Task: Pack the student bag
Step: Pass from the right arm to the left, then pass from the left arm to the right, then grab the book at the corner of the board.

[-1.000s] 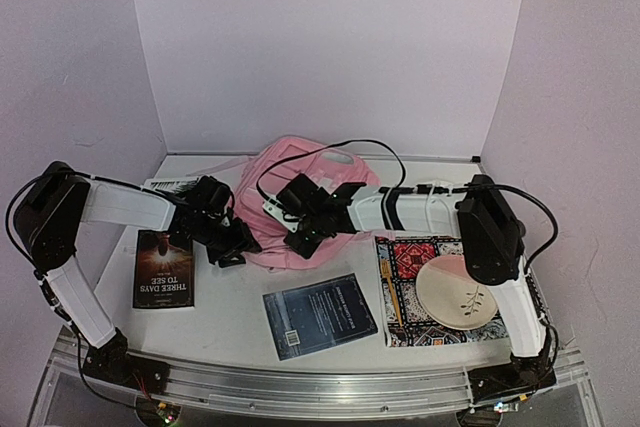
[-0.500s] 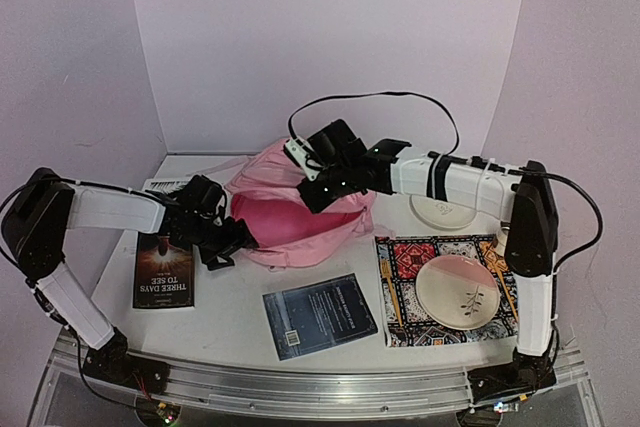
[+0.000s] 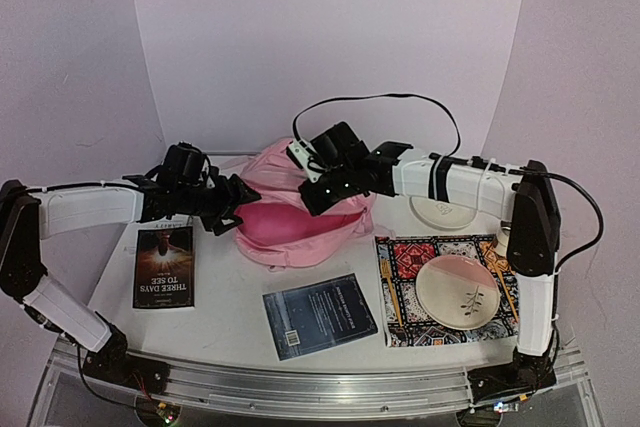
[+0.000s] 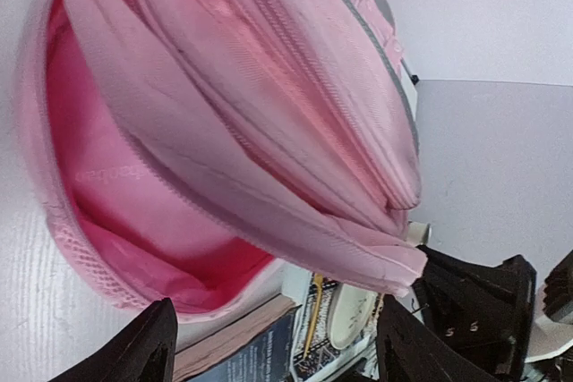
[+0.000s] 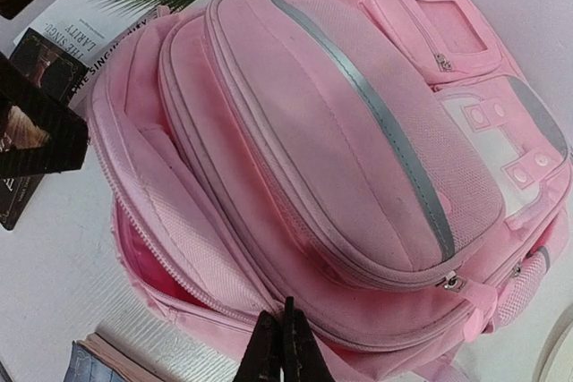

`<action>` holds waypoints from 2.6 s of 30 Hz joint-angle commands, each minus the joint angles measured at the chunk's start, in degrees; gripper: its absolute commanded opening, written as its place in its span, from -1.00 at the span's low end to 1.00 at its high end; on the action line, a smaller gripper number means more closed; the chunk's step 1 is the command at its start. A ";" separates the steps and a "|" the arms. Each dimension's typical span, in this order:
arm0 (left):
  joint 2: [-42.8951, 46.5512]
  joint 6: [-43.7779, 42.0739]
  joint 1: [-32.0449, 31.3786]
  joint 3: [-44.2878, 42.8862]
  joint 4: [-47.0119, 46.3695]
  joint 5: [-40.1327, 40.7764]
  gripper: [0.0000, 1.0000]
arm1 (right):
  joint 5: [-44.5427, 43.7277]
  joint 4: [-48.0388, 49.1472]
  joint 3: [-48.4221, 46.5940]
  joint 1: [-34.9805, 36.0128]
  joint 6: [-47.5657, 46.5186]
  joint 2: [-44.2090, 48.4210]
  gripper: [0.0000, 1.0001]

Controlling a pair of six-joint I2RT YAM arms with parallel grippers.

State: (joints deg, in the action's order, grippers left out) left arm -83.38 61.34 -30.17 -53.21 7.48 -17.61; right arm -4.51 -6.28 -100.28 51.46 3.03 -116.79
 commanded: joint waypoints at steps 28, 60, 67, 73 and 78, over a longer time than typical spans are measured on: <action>-12.65 8.35 -1.08 -14.25 -16.71 -6.49 -0.19 | 0.03 7.41 3.66 1.80 -4.86 3.54 0.32; 0.25 -18.66 2.58 -9.30 23.82 17.63 0.66 | -0.45 9.37 0.02 -0.05 -0.32 -0.53 -1.00; 4.09 -17.59 2.46 -6.67 37.24 28.03 0.75 | 0.33 9.75 -0.12 -0.13 -0.48 -0.75 -1.00; 3.00 -13.68 -1.68 -5.25 44.85 33.61 0.80 | 1.29 10.17 -0.01 -0.21 -0.40 -0.96 -1.00; 0.00 -9.61 -7.26 -4.58 49.29 38.16 0.80 | 1.96 10.42 0.53 -0.23 -0.29 -0.84 -1.00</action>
State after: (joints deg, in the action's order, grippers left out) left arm -81.53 47.82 -33.87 -58.43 50.65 14.41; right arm -4.30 1.46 -99.84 51.13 1.30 -122.32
